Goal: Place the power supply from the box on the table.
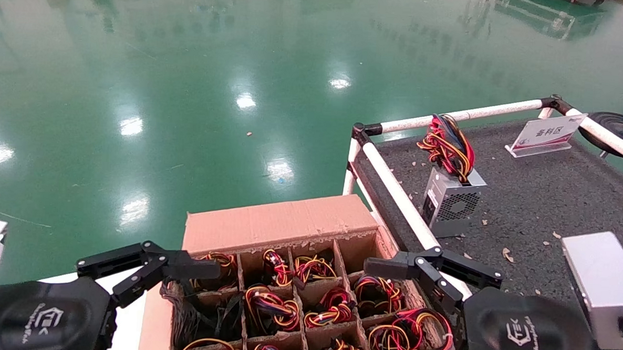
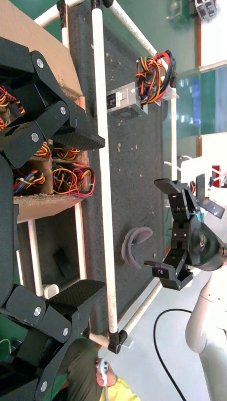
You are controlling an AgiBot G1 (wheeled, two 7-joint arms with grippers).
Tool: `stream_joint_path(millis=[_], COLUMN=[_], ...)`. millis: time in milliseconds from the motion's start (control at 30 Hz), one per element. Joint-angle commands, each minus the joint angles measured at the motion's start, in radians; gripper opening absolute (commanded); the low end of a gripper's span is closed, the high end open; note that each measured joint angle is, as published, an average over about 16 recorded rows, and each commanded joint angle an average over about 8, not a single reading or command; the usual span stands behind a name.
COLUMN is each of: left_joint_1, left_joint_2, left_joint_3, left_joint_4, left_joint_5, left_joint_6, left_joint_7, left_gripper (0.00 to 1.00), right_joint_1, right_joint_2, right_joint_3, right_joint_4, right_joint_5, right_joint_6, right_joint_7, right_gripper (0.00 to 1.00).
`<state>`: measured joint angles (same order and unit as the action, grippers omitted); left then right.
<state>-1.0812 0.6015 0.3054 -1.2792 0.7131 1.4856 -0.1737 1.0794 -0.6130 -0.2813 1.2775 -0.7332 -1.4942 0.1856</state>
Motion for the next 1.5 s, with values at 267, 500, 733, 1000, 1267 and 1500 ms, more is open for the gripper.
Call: stream_joint_path(millis=[267,500,733,1000,1267,1500], left_joint_1=[0.0,0.0,0.0,0.0,0.0,0.0], left_joint_2=[0.0,0.0,0.0,0.0,0.0,0.0], left_joint_3=[0.0,0.0,0.0,0.0,0.0,0.0], left_joint_4=[0.0,0.0,0.0,0.0,0.0,0.0], left_joint_5=[0.0,0.0,0.0,0.0,0.0,0.0], left_joint_6=[0.0,0.0,0.0,0.0,0.0,0.0], left_joint_7=[0.0,0.0,0.0,0.0,0.0,0.0], left_gripper=[0.0,0.0,0.0,0.0,0.0,0.0], right_joint_1=[0.0,0.0,0.0,0.0,0.0,0.0], right_joint_2=[0.0,0.0,0.0,0.0,0.0,0.0], right_joint_3=[0.0,0.0,0.0,0.0,0.0,0.0], right_joint_4=[0.0,0.0,0.0,0.0,0.0,0.0], right_joint_5=[0.0,0.0,0.0,0.0,0.0,0.0], right_joint_6=[0.0,0.0,0.0,0.0,0.0,0.0], right_joint_7=[0.0,0.0,0.0,0.0,0.0,0.0], right_gripper=[1.0,1.0,1.0,1.0,1.0,1.0])
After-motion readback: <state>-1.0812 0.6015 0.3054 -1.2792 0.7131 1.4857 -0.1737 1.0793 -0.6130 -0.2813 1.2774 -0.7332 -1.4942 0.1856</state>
